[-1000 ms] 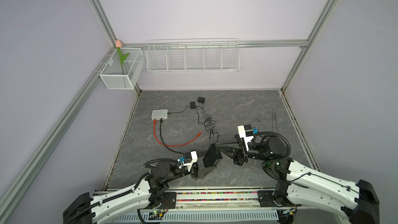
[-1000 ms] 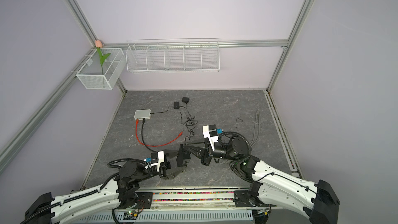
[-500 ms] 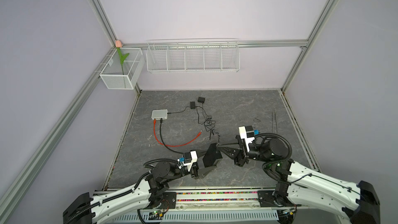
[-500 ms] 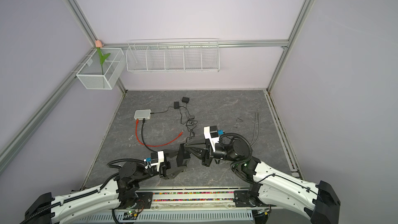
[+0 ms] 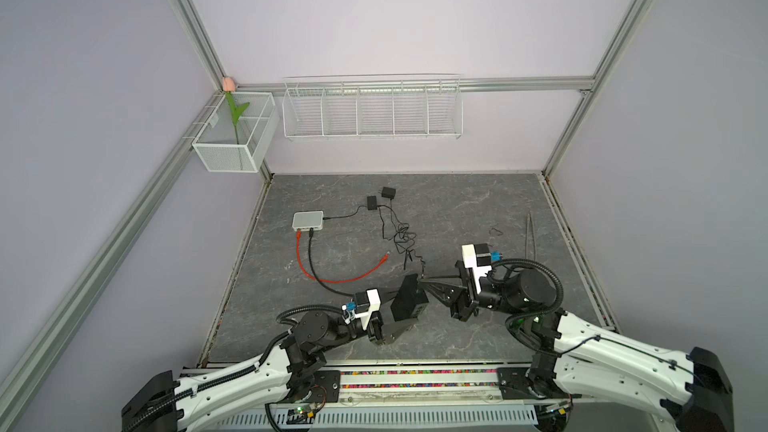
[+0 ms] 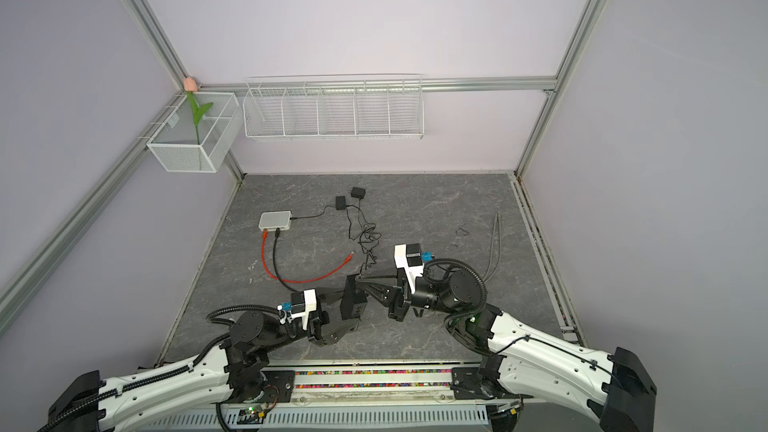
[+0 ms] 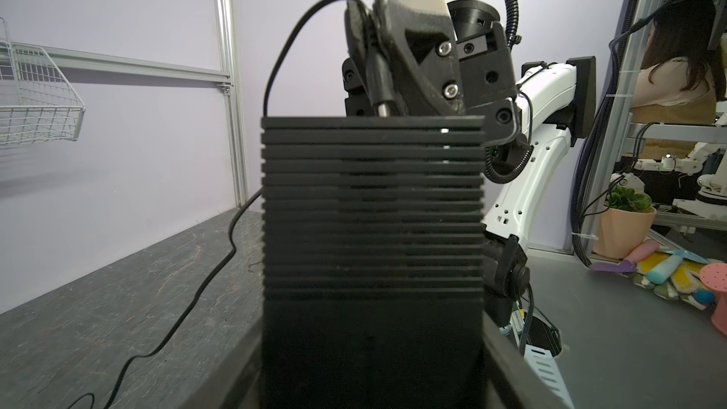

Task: Insert the plug into the switch port
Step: 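Hold the plug pressed down into the switch's top port with the right gripper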

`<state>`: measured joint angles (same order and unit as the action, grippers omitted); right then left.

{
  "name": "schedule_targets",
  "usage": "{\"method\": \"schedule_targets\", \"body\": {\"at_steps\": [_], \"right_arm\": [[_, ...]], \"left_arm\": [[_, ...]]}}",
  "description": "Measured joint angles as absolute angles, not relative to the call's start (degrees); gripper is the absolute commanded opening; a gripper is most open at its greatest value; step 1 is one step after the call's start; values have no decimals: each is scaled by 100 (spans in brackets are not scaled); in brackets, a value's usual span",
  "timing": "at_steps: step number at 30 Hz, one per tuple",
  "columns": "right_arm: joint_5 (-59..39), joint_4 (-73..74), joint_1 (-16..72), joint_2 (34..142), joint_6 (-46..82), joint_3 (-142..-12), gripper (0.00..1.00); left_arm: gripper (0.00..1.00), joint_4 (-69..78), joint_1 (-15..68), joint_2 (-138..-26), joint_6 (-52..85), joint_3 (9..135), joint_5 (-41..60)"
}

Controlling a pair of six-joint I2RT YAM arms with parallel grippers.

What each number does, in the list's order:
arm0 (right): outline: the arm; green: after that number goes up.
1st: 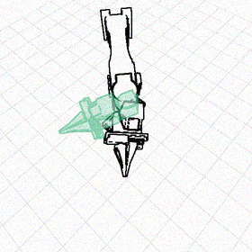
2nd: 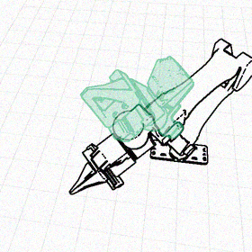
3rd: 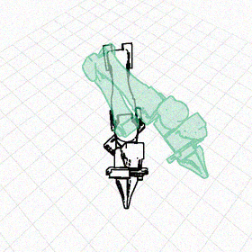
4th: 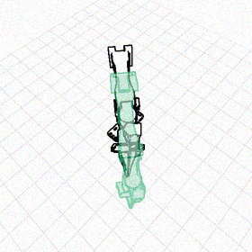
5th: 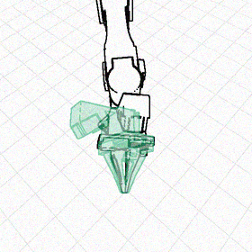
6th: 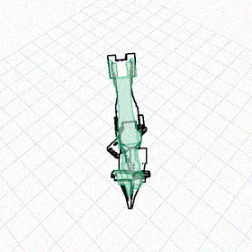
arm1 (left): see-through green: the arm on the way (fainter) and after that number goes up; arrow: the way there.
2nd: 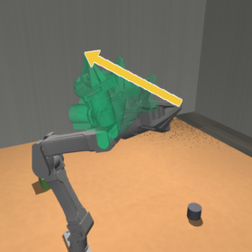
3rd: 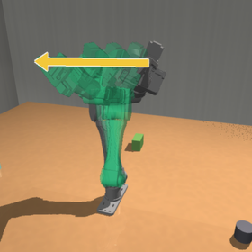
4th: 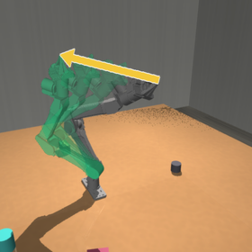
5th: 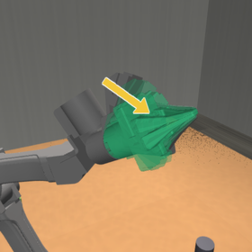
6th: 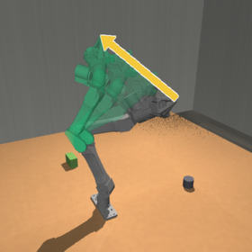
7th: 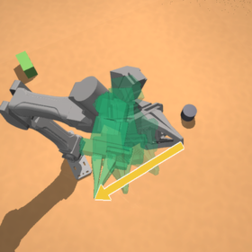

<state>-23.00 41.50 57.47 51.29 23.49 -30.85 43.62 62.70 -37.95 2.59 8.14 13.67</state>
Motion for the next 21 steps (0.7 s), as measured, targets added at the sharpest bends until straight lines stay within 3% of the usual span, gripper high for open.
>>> {"method": "schedule_targets", "body": {"at_steps": [21], "right_arm": [[-1566, 4045, 6053, 5299, 1951, -3081, 6]], "left_arm": [[0, 4077, 6272, -3531, 303, 714, 961]]}}
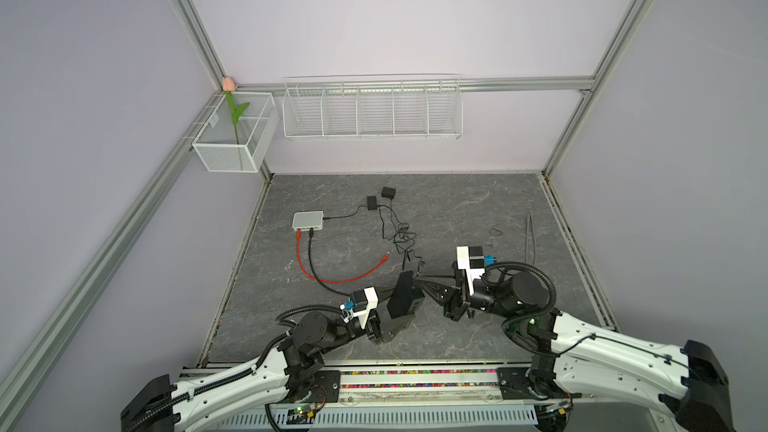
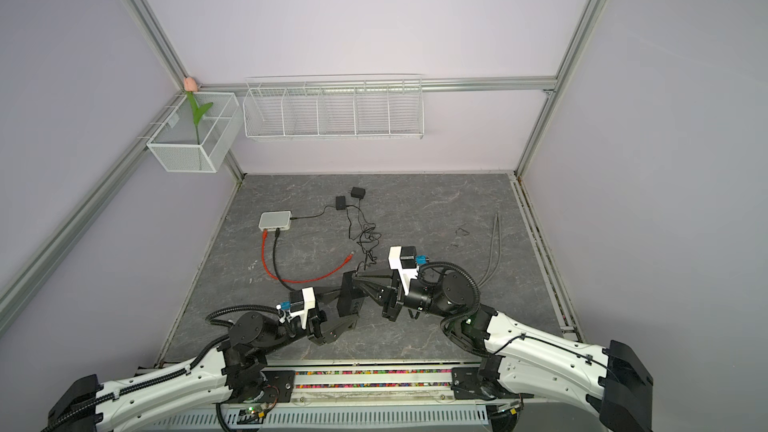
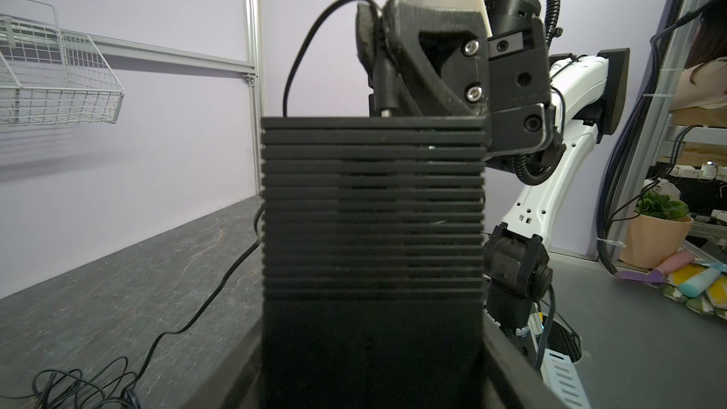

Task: Insert the plug into the switch port
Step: 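Hold the plug pressed down into the switch's top port with the right gripper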

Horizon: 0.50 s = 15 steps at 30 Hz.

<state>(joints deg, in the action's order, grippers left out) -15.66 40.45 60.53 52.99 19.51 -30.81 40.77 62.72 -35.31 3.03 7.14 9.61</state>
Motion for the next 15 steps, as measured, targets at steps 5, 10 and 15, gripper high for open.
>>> {"method": "schedule_targets", "body": {"at_steps": [5, 10, 15], "right_arm": [[-1413, 4056, 6086, 5312, 1942, -3024, 6], [-1282, 4058, 6104, 5354, 1944, -2932, 6], [-1168, 4117, 6134, 5441, 1944, -2926, 6]], "left_arm": [[0, 3972, 6276, -3452, 298, 683, 858], [0, 3859, 6276, -3404, 298, 617, 768], [0, 3839, 6276, -3395, 298, 617, 674]]}}
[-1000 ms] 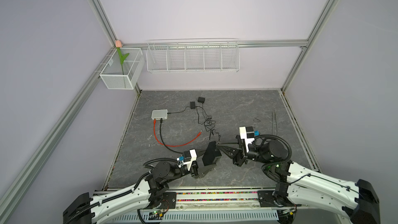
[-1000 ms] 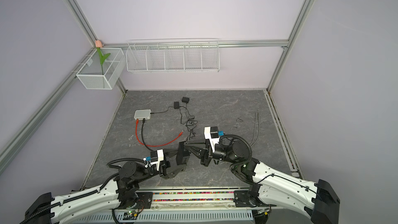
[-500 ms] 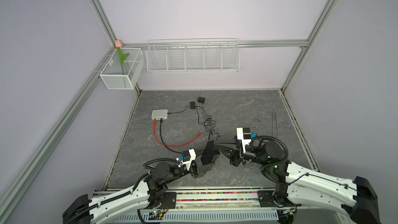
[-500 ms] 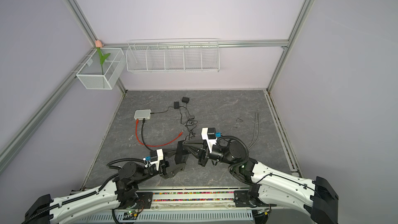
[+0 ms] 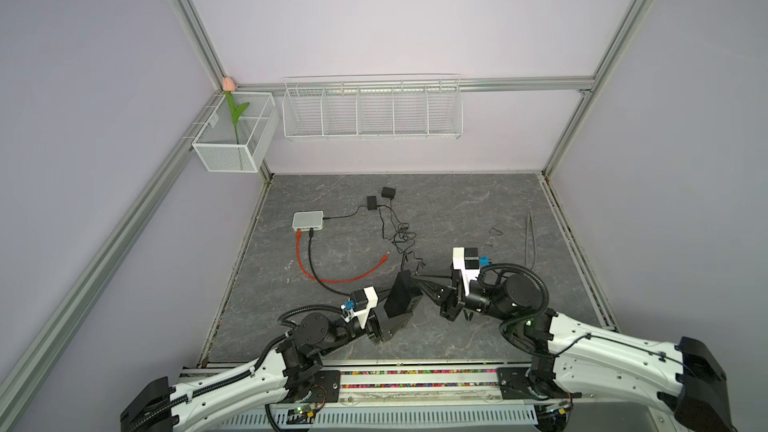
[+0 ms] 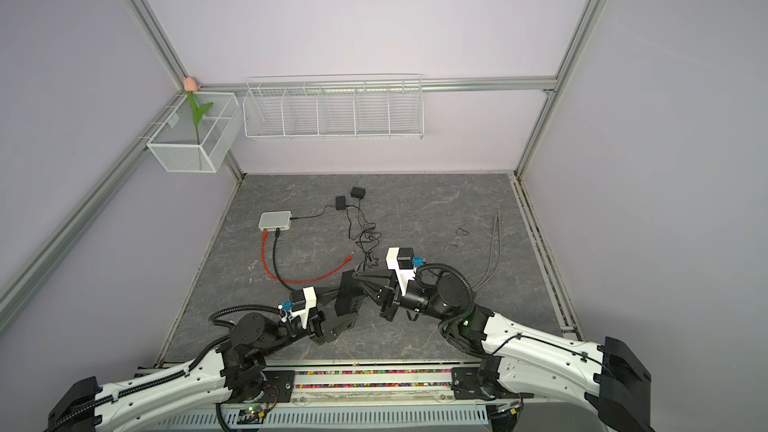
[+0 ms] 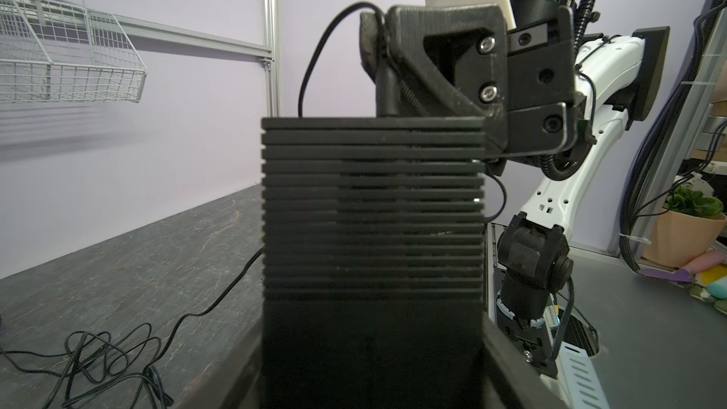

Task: Insert the plug into the switch port
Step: 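Hold the plug pressed down into the switch's top port with the right gripper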

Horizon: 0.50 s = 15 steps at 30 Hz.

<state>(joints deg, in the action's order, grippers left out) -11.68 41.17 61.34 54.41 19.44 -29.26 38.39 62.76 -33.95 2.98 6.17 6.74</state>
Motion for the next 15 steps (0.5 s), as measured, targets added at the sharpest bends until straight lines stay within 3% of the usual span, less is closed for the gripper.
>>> {"method": "schedule_targets", "body": {"at_steps": [15], "right_arm": [[-847, 4521, 6163, 5804, 1949, -2827, 6]], "left_arm": [[0, 3752, 6274, -3382, 301, 569, 322]]}}
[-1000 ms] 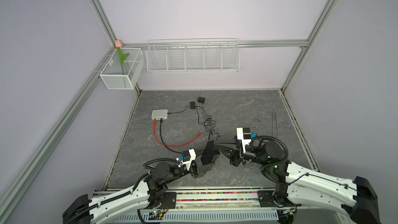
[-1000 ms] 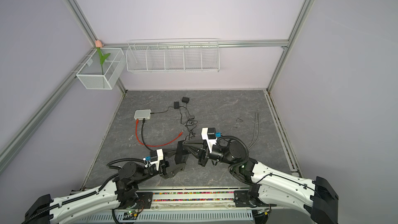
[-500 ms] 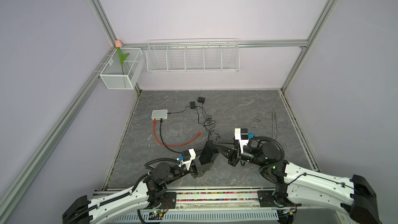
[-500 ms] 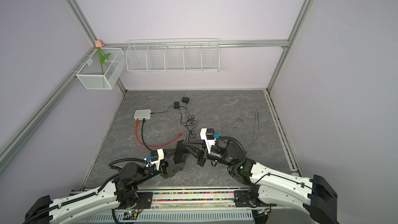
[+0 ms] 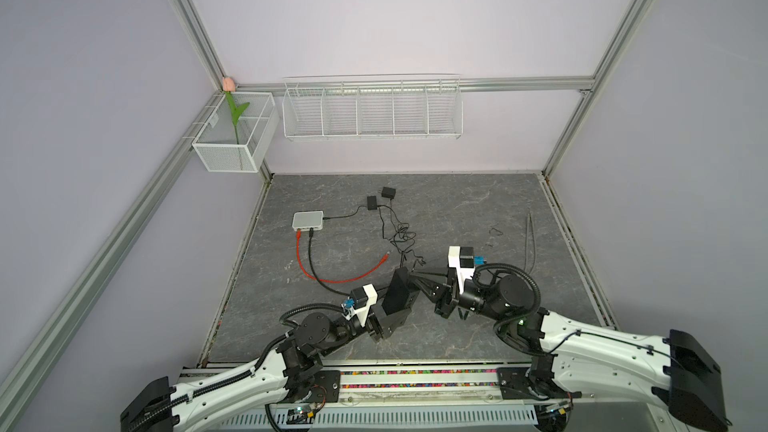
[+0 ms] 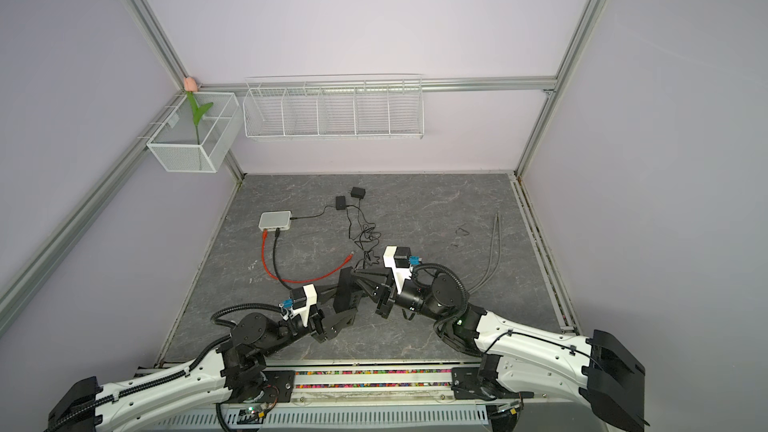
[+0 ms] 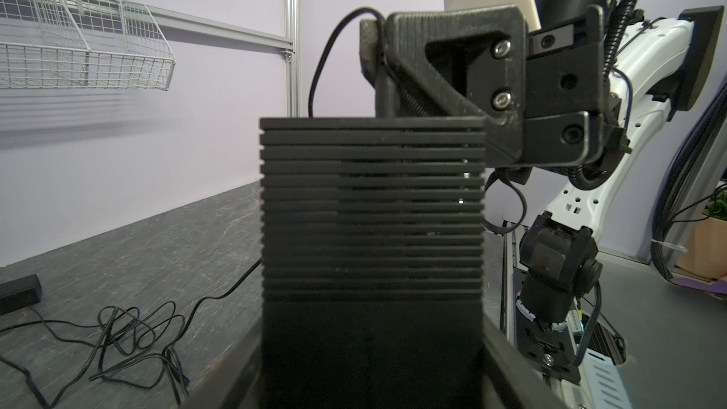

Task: Insert the plug into the switch port
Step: 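Hold the plug pressed down into the switch's top port with the right gripper, then open the right gripper and draw it back from the plugged switch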

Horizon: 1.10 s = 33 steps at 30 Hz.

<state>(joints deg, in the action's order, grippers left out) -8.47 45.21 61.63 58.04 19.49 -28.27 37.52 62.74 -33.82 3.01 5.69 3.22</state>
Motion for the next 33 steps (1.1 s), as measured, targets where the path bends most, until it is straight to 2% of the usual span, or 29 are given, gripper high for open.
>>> {"method": "schedule_targets", "body": {"at_steps": [5, 11, 19, 22, 28, 33], "right_arm": [[-834, 4556, 6165, 5843, 1966, -2794, 7], [-764, 4042, 6169, 5763, 1896, -2910, 21], [-414, 1535, 6259, 5129, 1264, -3555, 63], [-252, 838, 6267, 4689, 1129, -3562, 69], [482, 405, 6261, 3800, 1103, -3068, 89], [1059, 489, 6066, 4211, 1068, -2390, 92]], "left_arm": [[0, 3627, 6274, -3267, 294, 532, 283], [0, 3428, 6267, -3225, 287, 532, 209], [0, 3356, 6263, -3251, 556, 685, -528], [0, 3395, 6263, -3098, 585, 751, -781], [0, 3273, 6263, -2936, 580, 989, -1070], [0, 3227, 6263, -3002, 604, 1190, -1057]]}}
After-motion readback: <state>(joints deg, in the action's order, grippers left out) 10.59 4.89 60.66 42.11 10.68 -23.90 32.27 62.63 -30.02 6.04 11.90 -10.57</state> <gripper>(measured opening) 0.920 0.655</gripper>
